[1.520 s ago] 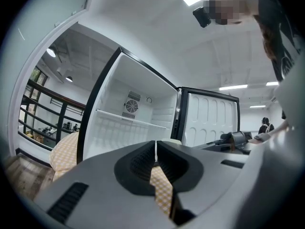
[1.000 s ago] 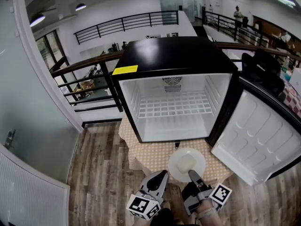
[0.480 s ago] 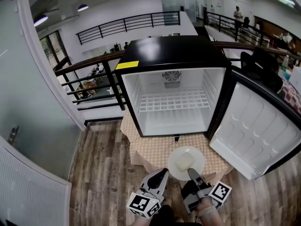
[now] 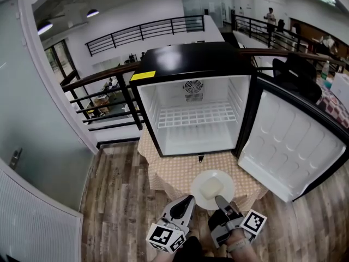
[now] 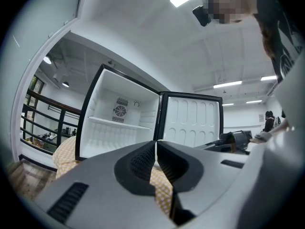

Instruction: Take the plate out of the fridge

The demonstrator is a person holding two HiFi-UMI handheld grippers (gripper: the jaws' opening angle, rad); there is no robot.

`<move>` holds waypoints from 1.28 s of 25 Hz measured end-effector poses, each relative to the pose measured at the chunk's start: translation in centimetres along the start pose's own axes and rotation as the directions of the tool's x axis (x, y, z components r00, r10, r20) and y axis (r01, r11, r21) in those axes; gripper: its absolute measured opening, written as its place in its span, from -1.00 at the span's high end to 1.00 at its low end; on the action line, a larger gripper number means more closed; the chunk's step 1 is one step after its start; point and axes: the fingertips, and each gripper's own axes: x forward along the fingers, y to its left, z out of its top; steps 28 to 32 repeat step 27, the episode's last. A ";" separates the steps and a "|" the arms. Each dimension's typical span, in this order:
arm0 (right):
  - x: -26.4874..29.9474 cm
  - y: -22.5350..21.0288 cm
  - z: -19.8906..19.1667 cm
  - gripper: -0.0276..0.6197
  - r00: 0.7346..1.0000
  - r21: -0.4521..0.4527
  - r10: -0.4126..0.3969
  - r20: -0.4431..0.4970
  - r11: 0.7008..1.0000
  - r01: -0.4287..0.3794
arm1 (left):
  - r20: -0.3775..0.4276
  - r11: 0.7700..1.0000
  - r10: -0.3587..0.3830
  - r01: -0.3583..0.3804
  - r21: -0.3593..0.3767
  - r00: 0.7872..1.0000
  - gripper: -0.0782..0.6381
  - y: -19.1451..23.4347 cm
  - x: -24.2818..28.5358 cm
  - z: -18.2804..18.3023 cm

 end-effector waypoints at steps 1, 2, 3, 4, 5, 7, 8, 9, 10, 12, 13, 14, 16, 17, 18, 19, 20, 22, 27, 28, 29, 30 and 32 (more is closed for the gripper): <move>-0.2 0.0 0.0 0.75 1.000 -0.001 0.000 0.001 1.000 0.000 | 0.001 1.000 0.000 0.000 0.000 1.000 0.73 -0.1 -0.1 0.0; -0.4 0.0 0.0 0.75 1.000 -0.001 0.000 0.003 1.000 0.000 | 0.002 1.000 0.001 -0.001 0.000 1.000 0.73 -0.2 -0.2 0.0; -0.7 0.0 -0.1 0.75 1.000 -0.002 -0.001 0.004 1.000 0.001 | 0.003 1.000 0.002 -0.002 0.000 1.000 0.73 -0.4 -0.4 0.1; -1.0 0.0 -0.1 0.75 1.000 -0.003 -0.001 0.005 1.000 0.001 | 0.005 1.000 0.002 -0.002 0.000 1.000 0.73 -0.5 -0.5 0.2; -1.2 0.1 -0.1 0.75 1.000 -0.005 -0.001 0.006 1.000 0.001 | 0.007 1.000 0.002 -0.002 0.000 1.000 0.73 -0.7 -0.6 0.2; -1.7 0.2 -0.2 0.75 1.000 -0.006 0.002 0.007 1.000 -0.002 | 0.011 1.000 0.001 -0.001 0.003 1.000 0.73 -1.0 -0.8 0.3; -1.9 0.2 -0.2 0.75 1.000 -0.005 0.004 0.007 1.000 -0.004 | 0.013 1.000 0.001 -0.001 0.004 1.000 0.73 -1.2 -0.9 0.4; -2.1 0.2 -0.3 0.75 1.000 -0.002 0.005 0.008 1.000 -0.005 | 0.014 1.000 0.000 -0.001 0.003 1.000 0.73 -1.4 -1.0 0.4; -2.3 0.3 -0.3 0.75 1.000 0.000 0.005 0.009 1.000 -0.005 | 0.015 1.000 0.000 0.000 0.003 1.000 0.73 -1.6 -1.1 0.4; -2.7 0.3 -0.3 0.75 1.000 0.003 0.006 0.010 1.000 -0.006 | 0.017 1.000 0.001 -0.001 0.005 1.000 0.73 -1.9 -1.3 0.4; -2.9 0.3 -0.3 0.75 1.000 0.004 0.007 0.010 1.000 -0.007 | 0.018 1.000 0.001 -0.001 0.007 1.000 0.73 -2.1 -1.4 0.4; -3.1 0.4 -0.4 0.75 1.000 0.004 0.007 0.010 1.000 -0.007 | 0.019 1.000 0.002 -0.002 0.009 1.000 0.73 -2.2 -1.5 0.4; -3.6 0.4 -0.5 0.75 1.000 0.004 0.004 0.008 1.000 -0.004 | 0.022 1.000 0.004 -0.004 0.013 1.000 0.73 -2.5 -1.7 0.4; -3.8 0.4 -0.5 0.75 1.000 0.004 0.002 0.007 1.000 -0.002 | 0.023 1.000 0.005 -0.005 0.014 1.000 0.73 -2.6 -1.8 0.5; -4.0 0.3 -0.6 0.75 1.000 0.005 0.001 0.005 1.000 -0.001 | 0.025 1.000 0.006 -0.007 0.014 1.000 0.73 -2.8 -1.9 0.5; -4.2 0.3 -0.6 0.75 1.000 0.007 0.000 0.003 1.000 0.000 | 0.026 1.000 0.008 -0.009 0.014 1.000 0.73 -2.9 -2.0 0.6; -4.4 0.2 -0.7 0.75 1.000 0.008 0.000 0.001 1.000 0.000 | 0.027 1.000 0.011 -0.011 0.014 1.000 0.73 -3.0 -2.1 0.6; -4.9 0.2 -0.8 0.75 1.000 0.012 0.000 -0.004 1.000 0.000 | 0.031 1.000 0.019 -0.020 0.012 0.999 0.73 -3.2 -2.3 0.7; -6.0 0.2 -1.1 0.75 1.000 0.012 -0.004 -0.011 1.000 0.005 | 0.041 0.999 0.035 -0.035 0.006 0.999 0.73 -3.6 -2.8 0.9; -6.0 0.2 -1.1 0.75 1.000 0.012 -0.004 -0.011 1.000 0.005 | 0.041 0.999 0.035 -0.035 0.006 0.999 0.73 -3.6 -2.8 0.9; -6.0 0.2 -1.1 0.75 1.000 0.012 -0.004 -0.011 1.000 0.005 | 0.041 0.999 0.035 -0.035 0.006 0.999 0.73 -3.6 -2.8 0.9; -6.0 0.2 -1.1 0.75 1.000 0.012 -0.004 -0.011 1.000 0.005 | 0.041 0.999 0.035 -0.035 0.006 0.999 0.73 -3.6 -2.8 0.9; -6.0 0.2 -1.1 0.75 1.000 0.012 -0.004 -0.011 1.000 0.005 | 0.041 0.999 0.035 -0.035 0.006 0.999 0.73 -3.6 -2.8 0.9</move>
